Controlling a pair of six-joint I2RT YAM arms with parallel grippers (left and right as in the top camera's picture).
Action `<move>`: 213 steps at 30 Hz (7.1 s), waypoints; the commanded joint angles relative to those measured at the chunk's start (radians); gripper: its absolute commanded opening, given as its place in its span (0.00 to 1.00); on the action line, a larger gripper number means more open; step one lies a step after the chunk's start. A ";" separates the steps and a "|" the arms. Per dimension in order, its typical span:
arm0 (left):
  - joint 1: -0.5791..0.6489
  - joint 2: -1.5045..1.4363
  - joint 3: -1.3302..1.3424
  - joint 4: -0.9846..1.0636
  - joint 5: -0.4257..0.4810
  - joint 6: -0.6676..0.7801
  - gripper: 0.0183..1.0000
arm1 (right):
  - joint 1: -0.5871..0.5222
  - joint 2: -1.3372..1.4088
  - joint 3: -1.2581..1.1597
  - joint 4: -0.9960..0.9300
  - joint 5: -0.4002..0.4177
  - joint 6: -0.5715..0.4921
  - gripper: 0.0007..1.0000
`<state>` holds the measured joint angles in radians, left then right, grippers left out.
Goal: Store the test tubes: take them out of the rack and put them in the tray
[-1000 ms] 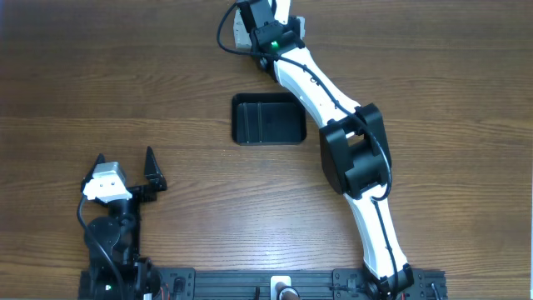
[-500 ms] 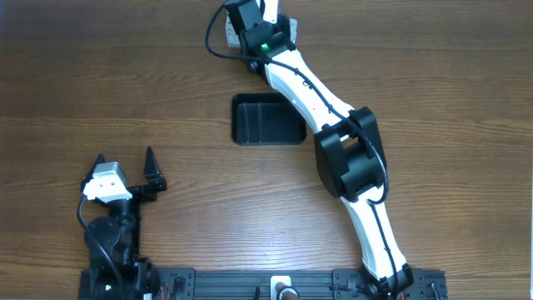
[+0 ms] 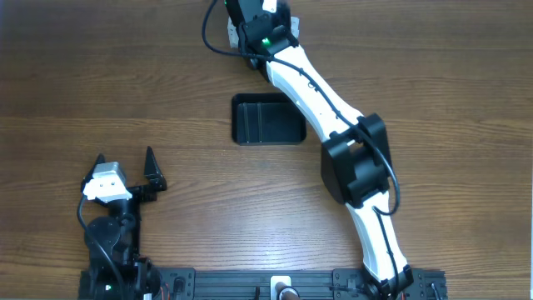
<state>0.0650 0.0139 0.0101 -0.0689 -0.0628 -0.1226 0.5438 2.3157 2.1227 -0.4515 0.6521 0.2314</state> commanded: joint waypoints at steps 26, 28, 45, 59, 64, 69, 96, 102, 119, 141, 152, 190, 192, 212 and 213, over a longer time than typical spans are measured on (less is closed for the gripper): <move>0.005 -0.007 -0.005 0.000 0.006 0.018 1.00 | 0.068 -0.242 0.030 -0.716 -0.351 0.379 0.01; 0.005 -0.007 -0.005 0.000 0.006 0.018 1.00 | 0.068 -0.242 0.030 -0.758 -0.381 0.408 0.01; 0.005 -0.007 -0.005 0.000 0.006 0.018 1.00 | 0.024 -0.154 0.027 -0.932 -0.514 0.463 0.01; 0.005 -0.007 -0.004 0.000 0.006 0.018 1.00 | -0.021 -0.073 0.027 -0.916 -0.513 0.463 0.01; 0.005 -0.007 -0.004 0.000 0.006 0.018 1.00 | -0.022 -0.040 0.027 -0.902 -0.513 0.459 0.01; 0.005 -0.007 -0.005 0.000 0.006 0.018 1.00 | -0.022 -0.007 0.027 -0.885 -0.513 0.459 0.02; 0.005 -0.007 -0.005 0.000 0.006 0.018 1.00 | -0.046 0.124 0.027 -0.793 -0.512 0.460 0.04; 0.005 -0.007 -0.005 0.000 0.006 0.018 1.00 | -0.046 0.137 0.027 -0.782 -0.513 0.460 0.04; 0.005 -0.007 -0.005 0.000 0.006 0.018 1.00 | -0.049 0.142 0.037 -0.787 -0.513 0.440 0.15; 0.005 -0.007 -0.004 0.000 0.006 0.018 1.00 | -0.053 0.136 0.279 -0.956 -0.512 0.352 0.40; 0.005 -0.007 -0.004 0.000 0.006 0.018 1.00 | -0.075 0.136 0.604 -1.011 -0.454 0.241 0.55; 0.005 -0.007 -0.005 0.000 0.006 0.018 1.00 | -0.124 0.349 0.609 -0.434 -0.288 -0.047 0.96; 0.005 -0.007 -0.005 0.000 0.006 0.018 1.00 | -0.124 0.355 0.609 -0.423 -0.288 -0.050 0.96; 0.005 -0.007 -0.004 0.000 0.006 0.018 1.00 | -0.125 0.407 0.609 -0.393 -0.287 -0.076 0.81; 0.005 -0.007 -0.004 0.000 0.006 0.018 1.00 | -0.126 0.407 0.609 -0.393 -0.285 -0.076 0.77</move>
<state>0.0650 0.0139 0.0101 -0.0689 -0.0624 -0.1226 0.4202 2.7132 2.7300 -0.8471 0.3515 0.1509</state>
